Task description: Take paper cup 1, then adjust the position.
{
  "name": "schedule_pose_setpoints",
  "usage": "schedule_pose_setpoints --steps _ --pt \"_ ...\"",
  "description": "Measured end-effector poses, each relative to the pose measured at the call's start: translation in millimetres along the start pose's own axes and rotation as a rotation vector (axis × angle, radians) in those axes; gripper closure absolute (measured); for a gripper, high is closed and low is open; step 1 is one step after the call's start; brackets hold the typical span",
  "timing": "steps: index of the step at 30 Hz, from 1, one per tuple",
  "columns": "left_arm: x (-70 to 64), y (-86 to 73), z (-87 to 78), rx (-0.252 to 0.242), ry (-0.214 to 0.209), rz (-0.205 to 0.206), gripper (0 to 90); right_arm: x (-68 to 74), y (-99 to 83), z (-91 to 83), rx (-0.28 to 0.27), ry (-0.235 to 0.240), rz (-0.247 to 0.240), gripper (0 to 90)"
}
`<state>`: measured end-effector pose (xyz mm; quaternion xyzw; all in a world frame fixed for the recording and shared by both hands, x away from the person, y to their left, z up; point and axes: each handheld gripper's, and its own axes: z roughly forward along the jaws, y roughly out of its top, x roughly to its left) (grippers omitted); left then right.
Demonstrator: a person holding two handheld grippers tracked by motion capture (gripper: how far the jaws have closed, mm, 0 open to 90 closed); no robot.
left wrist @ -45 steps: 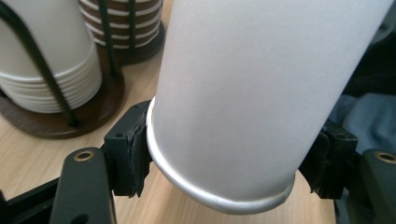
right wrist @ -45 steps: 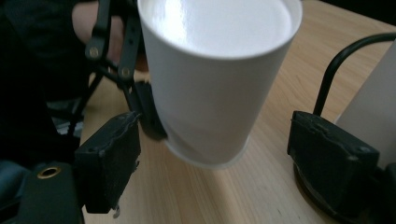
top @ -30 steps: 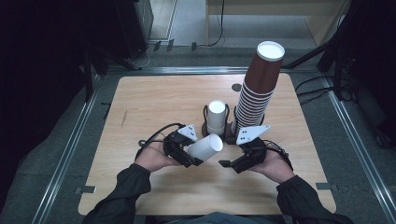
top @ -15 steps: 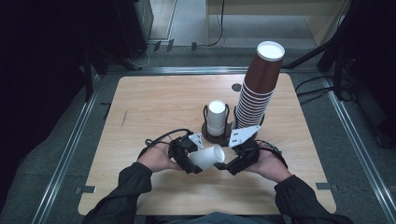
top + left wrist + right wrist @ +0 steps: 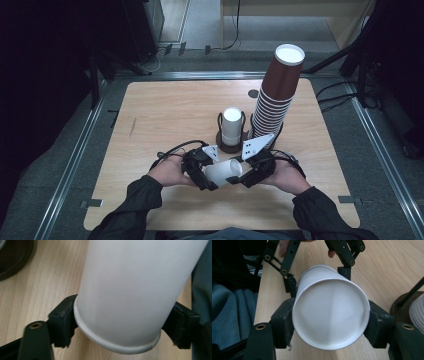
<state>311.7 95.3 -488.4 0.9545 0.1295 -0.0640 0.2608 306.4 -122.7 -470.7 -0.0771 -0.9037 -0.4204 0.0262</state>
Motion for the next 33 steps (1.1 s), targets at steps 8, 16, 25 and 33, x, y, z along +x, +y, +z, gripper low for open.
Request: schedule_pose_setpoints --steps 8,16,25,33 --pt "2.9 -2.8 -12.6 -0.1 0.013 -0.022 4.2 -2.3 -4.0 -7.0 -0.017 -0.023 0.024 34.5" --pt "2.6 -8.4 -25.3 -0.209 0.036 -0.05 4.2 -5.1 -8.9 -18.9 -0.064 -0.051 0.053 34.4" --pt "4.3 -13.0 -30.8 -0.32 0.035 -0.096 4.2 -9.8 -9.8 -32.2 -0.17 -0.053 0.094 34.4" --pt "1.8 -12.8 -26.5 -0.381 0.034 -0.122 3.2 -11.2 -6.1 -32.5 -0.209 -0.026 0.101 34.4"
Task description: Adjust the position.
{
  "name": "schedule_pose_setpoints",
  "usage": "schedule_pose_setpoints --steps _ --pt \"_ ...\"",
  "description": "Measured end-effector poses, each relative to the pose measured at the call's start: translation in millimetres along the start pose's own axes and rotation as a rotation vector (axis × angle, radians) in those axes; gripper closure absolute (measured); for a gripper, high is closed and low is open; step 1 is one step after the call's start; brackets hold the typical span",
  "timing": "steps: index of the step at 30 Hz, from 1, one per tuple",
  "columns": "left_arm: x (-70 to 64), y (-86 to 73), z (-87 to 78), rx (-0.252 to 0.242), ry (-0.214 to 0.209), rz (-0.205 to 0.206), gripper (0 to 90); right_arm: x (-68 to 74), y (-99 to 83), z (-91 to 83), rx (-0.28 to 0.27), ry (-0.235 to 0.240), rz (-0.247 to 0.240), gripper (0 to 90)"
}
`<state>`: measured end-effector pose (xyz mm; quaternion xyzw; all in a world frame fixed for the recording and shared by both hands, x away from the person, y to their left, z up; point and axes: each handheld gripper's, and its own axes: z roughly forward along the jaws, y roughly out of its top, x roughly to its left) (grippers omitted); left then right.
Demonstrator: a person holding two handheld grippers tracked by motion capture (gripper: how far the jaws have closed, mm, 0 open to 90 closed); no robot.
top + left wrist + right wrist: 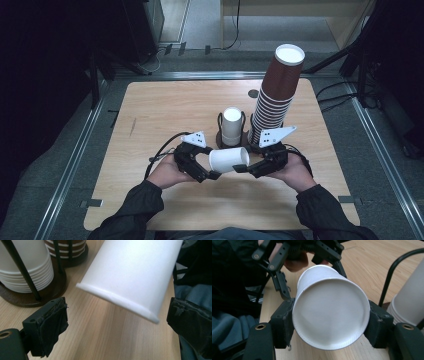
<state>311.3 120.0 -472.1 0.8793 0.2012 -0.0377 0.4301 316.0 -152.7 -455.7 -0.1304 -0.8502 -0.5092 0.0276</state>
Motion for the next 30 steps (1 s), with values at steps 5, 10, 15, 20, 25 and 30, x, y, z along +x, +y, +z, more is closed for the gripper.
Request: schedule_pose_setpoints --steps 5,10,15,20,25,30 --pt "-3.1 0.9 1.6 -0.022 -0.005 0.011 1.3 2.4 1.8 3.9 -0.007 0.019 0.005 34.5" --pt "-5.4 1.4 3.4 -0.038 -0.024 0.019 1.1 4.8 3.6 7.8 -0.04 0.044 0.016 34.5" --pt "-6.3 1.7 2.8 -0.071 -0.037 0.023 3.3 5.4 5.4 8.4 -0.084 0.078 0.039 34.5" --pt "-6.8 1.1 -5.7 -0.13 -0.037 0.039 17.0 3.4 4.8 6.9 -0.102 0.085 0.056 34.5" --pt "-6.4 2.4 -6.3 -0.115 -0.047 0.047 21.7 2.6 4.8 5.3 -0.103 0.085 0.058 34.5" --pt "-4.3 3.3 -9.4 -0.116 -0.059 0.028 25.7 2.6 5.0 3.1 -0.097 0.068 0.058 25.8"
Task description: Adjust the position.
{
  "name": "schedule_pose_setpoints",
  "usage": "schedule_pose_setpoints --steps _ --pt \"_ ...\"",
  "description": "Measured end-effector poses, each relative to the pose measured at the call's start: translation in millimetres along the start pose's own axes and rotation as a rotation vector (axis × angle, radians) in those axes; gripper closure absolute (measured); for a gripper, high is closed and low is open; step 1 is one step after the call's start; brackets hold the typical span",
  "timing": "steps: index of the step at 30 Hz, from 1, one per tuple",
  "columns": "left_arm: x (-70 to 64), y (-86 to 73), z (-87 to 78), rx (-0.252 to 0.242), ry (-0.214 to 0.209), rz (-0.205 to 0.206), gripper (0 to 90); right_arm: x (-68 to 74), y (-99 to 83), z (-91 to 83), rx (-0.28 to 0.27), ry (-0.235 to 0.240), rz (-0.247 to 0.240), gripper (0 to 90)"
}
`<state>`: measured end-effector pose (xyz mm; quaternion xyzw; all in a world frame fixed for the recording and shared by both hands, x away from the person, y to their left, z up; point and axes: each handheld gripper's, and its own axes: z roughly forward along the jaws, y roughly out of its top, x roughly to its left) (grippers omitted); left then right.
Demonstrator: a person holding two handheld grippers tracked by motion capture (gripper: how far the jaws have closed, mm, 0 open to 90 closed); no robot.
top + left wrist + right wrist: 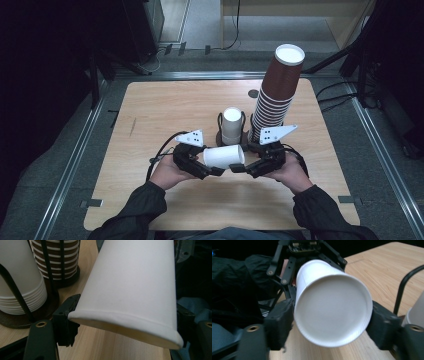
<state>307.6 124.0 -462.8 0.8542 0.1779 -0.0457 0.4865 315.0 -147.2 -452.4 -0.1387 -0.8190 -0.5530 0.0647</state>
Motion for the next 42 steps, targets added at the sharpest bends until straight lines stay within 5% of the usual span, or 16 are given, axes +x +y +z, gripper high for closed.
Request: schedule_pose_setpoints --steps 7,10,22,27,42 --pt "2.6 -0.1 -9.8 0.04 0.018 0.001 25.8 2.6 1.0 -4.9 0.034 -0.062 -0.023 18.9" --pt "4.2 -0.3 -12.7 0.068 -0.01 -0.01 25.6 3.0 -1.7 -4.3 0.089 -0.084 -0.046 18.9" --pt "7.3 -2.1 -6.6 0.254 0.055 0.011 25.7 2.9 -9.1 8.9 0.223 -0.129 -0.101 18.9" --pt "8.5 -6.1 3.9 0.349 0.061 0.028 25.6 2.2 -10.8 11.2 0.242 -0.13 -0.111 19.1" --pt "11.8 -10.0 26.3 0.454 0.05 0.0 25.3 3.3 -17.1 33.9 0.335 -0.114 -0.155 22.2"
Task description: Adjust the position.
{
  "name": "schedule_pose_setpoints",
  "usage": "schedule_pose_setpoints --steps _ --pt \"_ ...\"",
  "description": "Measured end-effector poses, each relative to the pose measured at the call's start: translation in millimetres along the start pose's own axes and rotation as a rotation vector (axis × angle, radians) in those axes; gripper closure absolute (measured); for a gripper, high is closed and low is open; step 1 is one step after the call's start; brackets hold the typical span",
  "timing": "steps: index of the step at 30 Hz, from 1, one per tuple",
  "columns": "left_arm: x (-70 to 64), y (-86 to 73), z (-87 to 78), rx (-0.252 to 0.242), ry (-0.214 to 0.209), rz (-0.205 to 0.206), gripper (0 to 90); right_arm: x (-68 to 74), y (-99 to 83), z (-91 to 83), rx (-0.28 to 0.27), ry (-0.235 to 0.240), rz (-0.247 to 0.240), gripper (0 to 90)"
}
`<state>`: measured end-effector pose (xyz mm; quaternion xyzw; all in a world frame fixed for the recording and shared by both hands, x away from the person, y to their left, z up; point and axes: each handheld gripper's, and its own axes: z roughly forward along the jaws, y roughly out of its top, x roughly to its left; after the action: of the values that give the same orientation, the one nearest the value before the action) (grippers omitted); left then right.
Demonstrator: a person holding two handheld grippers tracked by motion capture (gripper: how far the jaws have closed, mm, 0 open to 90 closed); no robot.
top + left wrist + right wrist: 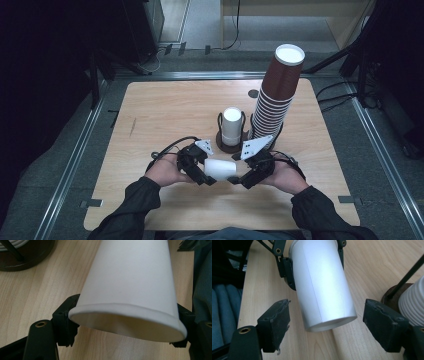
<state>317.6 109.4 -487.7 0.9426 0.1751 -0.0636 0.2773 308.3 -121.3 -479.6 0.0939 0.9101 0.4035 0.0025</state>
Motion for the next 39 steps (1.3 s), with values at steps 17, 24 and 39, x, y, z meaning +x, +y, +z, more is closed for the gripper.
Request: schedule_pose_setpoints --steps 17,24,39 --pt "-6.2 6.5 10.1 0.042 -0.023 0.017 24.3 11.0 2.6 24.5 0.138 -0.016 -0.097 32.4" --pt "-7.2 6.6 5.5 0.013 -0.001 0.039 17.0 11.1 3.5 22.5 0.13 -0.006 -0.112 33.9" --pt "-3.5 -0.9 -23.6 -0.164 0.022 -0.007 8.8 -2.6 1.0 -8.5 -0.025 -0.014 -0.045 33.9"
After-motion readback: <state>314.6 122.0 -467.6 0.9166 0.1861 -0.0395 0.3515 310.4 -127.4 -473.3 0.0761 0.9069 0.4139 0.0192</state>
